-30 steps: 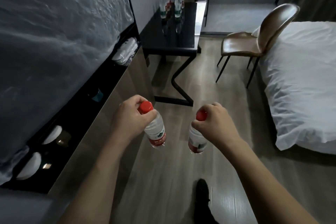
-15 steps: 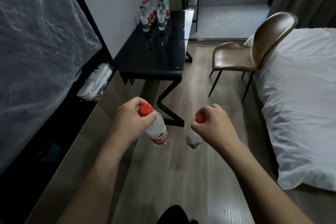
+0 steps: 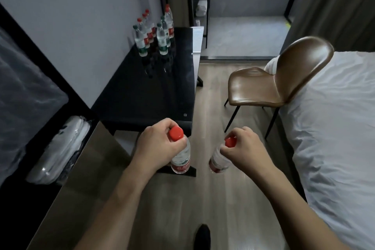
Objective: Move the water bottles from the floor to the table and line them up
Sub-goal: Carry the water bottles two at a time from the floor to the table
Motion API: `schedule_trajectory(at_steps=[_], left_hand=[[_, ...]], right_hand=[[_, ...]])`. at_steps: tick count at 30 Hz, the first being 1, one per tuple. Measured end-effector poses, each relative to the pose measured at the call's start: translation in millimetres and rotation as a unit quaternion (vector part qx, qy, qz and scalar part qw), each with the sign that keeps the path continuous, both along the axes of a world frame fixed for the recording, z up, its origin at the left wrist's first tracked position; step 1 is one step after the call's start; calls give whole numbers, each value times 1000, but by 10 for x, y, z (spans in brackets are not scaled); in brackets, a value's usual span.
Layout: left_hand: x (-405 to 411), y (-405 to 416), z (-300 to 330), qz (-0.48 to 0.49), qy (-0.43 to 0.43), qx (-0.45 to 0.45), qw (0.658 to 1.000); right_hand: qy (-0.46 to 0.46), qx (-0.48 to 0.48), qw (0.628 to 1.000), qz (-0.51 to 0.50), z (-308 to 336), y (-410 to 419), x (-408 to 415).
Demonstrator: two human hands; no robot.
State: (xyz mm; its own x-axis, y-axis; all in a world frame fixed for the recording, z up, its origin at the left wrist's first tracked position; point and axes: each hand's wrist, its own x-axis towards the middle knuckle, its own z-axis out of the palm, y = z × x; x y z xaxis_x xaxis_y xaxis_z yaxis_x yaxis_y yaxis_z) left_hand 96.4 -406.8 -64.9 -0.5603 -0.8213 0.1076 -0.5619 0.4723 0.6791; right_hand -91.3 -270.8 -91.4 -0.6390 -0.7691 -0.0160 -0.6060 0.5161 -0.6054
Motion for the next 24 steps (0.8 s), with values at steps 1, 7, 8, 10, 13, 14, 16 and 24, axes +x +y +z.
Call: schedule_trajectory(at_steps=[1,7,8,10,13,14,16,24], left_hand=[[-149,-162,16,-3,-1,-1,1000],[-944,-979,81,-7,6,-6,1000],[-1078,-1109,68,-5,11,-5,1000],[-1353,-1374,29,-6,15,-2,1000],[-1805,-1774,-53,-5,15,1,1000],[-1969,-1907,-77,-2,15,2,1000],[-2311,-2167,-103,2,9,5,1000],[-3506,-3221,96,35,10,-8,999]], right_hand=[[3,-7,1000,-4,19,-147,-130],[6,-17,1000,-20,116,-884,-907],[4,-14,1000,-19,110,-998,-1044],[-1,-7,1000,-12,81,-1248,-1322],[-3,8,1000,7,14,-1672,-1780],[-2,11,1000,14,-1,-1825,-1951],[1,8,1000,27,-7,-2144,-2307],[9,-14,998,68,222,-3449,-3584]])
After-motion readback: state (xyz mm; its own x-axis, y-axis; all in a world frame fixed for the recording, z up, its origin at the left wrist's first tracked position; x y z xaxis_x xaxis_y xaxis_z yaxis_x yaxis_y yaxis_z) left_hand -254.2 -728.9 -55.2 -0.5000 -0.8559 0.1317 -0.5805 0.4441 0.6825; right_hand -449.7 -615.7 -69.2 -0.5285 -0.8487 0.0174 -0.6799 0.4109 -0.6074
